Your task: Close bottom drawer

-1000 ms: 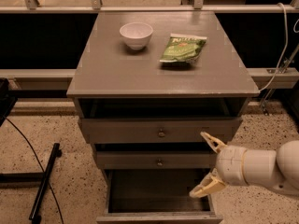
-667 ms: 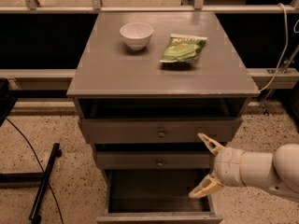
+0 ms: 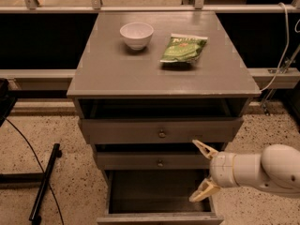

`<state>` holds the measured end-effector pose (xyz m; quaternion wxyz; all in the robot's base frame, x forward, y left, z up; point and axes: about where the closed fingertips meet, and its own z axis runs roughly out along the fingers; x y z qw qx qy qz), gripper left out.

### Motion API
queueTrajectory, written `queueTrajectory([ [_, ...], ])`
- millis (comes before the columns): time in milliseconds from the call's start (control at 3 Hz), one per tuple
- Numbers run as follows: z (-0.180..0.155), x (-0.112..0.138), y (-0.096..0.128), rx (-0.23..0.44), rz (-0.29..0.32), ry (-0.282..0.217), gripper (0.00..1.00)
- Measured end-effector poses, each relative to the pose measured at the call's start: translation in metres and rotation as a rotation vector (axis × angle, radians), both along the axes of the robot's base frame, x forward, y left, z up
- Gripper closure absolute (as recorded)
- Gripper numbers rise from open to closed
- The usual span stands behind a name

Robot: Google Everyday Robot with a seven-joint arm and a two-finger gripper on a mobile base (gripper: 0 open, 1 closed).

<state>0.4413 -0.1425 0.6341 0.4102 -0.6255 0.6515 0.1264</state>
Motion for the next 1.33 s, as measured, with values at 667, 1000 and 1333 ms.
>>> queueTrajectory([
  [667,-0.140,-0.014,-0.013,-0.106,0.163,0.082,0.00],
  [1000,-0.193,-0.029,-0.020,-0.137,0.161,0.119,0.00],
  [1333,-0.196,-0.029,-0.019,-0.135,0.163,0.118,0.00],
])
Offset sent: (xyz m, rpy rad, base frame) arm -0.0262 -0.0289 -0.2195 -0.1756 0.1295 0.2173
